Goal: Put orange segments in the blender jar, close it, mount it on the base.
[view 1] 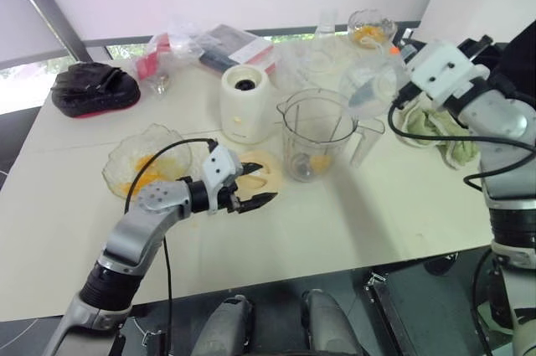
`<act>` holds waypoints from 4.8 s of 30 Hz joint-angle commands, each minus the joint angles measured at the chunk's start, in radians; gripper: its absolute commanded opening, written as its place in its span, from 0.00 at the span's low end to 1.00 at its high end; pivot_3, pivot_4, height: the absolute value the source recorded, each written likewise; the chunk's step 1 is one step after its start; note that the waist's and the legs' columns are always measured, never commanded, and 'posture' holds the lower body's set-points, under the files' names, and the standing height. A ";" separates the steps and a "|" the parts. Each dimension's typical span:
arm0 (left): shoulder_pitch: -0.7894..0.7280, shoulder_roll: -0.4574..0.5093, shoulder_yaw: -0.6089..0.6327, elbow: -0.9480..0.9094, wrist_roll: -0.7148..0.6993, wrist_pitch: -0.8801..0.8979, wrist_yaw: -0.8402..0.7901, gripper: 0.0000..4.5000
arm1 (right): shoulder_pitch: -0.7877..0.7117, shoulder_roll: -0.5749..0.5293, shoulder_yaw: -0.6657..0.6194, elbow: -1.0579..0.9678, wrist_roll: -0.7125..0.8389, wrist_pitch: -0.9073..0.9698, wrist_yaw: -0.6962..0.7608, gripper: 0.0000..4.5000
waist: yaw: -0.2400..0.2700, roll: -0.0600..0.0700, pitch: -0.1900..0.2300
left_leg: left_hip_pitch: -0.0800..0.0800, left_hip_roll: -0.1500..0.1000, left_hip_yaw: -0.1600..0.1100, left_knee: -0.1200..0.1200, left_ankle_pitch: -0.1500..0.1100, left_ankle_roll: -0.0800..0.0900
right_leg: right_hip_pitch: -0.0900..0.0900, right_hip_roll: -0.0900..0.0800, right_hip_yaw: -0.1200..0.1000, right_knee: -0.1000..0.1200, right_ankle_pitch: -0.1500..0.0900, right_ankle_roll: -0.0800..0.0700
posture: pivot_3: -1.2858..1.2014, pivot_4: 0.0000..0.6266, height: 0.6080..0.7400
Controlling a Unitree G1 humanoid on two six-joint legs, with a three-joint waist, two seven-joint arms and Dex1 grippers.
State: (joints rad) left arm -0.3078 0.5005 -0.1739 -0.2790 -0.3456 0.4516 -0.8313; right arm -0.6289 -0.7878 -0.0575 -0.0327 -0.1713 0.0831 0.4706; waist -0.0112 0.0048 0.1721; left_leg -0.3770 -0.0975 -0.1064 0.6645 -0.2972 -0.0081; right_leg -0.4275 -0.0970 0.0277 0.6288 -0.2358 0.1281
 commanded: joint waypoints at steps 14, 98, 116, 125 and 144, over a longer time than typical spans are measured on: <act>-0.010 -0.002 0.005 -0.013 0.001 -0.013 -0.017 0.80 | 0.020 0.202 -0.322 0.015 0.268 0.307 -0.198 0.02 | 0.001 0.000 0.000 | 0.000 0.000 0.000 0.000 0.000 0.000 | 0.000 0.000 0.000 0.000 0.000 0.000 | 0.52 0.24 1.00; -0.080 0.051 0.027 0.162 0.003 -0.084 -0.130 0.80 | 0.653 0.191 -0.418 -0.460 0.769 0.787 -0.290 0.79 | 0.002 0.003 0.000 | 0.001 0.000 -0.001 -0.001 -0.003 0.005 | 0.001 0.001 0.000 0.001 0.000 0.000 | 0.52 0.24 1.00; -0.353 0.161 -0.016 0.648 0.112 -0.258 -0.429 0.80 | 0.427 -0.066 -0.143 -0.670 0.930 0.856 0.091 0.79 | 0.025 -0.004 0.004 | 0.000 0.000 -0.002 0.000 -0.003 0.006 | 0.001 0.000 -0.004 -0.001 0.000 0.000 | 0.52 0.24 1.00; -0.647 0.043 -0.099 1.160 0.286 -0.558 -0.562 0.80 | 0.501 -0.061 -0.133 -0.785 0.924 0.854 0.070 0.79 | 0.024 -0.008 0.006 | -0.005 0.000 -0.003 0.003 -0.003 0.005 | -0.001 -0.001 -0.006 -0.001 0.000 0.000 | 0.52 0.24 1.00; -0.880 -0.147 -0.158 1.574 0.573 -0.851 -0.417 0.80 | 0.630 -0.023 -0.206 -0.931 0.932 0.888 -0.093 0.79 | 0.024 -0.012 0.007 | -0.009 -0.001 -0.003 0.006 -0.003 0.006 | -0.004 0.000 -0.007 0.001 0.000 0.001 | 0.52 0.24 1.00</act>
State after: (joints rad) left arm -1.1514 0.3536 -0.3434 1.2950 0.2133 -0.3879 -1.2649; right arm -0.0006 -0.8173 -0.2284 -0.9180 0.7479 0.9702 0.3950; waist 0.0131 -0.0069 0.1789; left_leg -0.3864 -0.0981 -0.1098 0.6703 -0.3003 -0.0019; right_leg -0.4313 -0.0973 0.0208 0.6297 -0.2357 0.1289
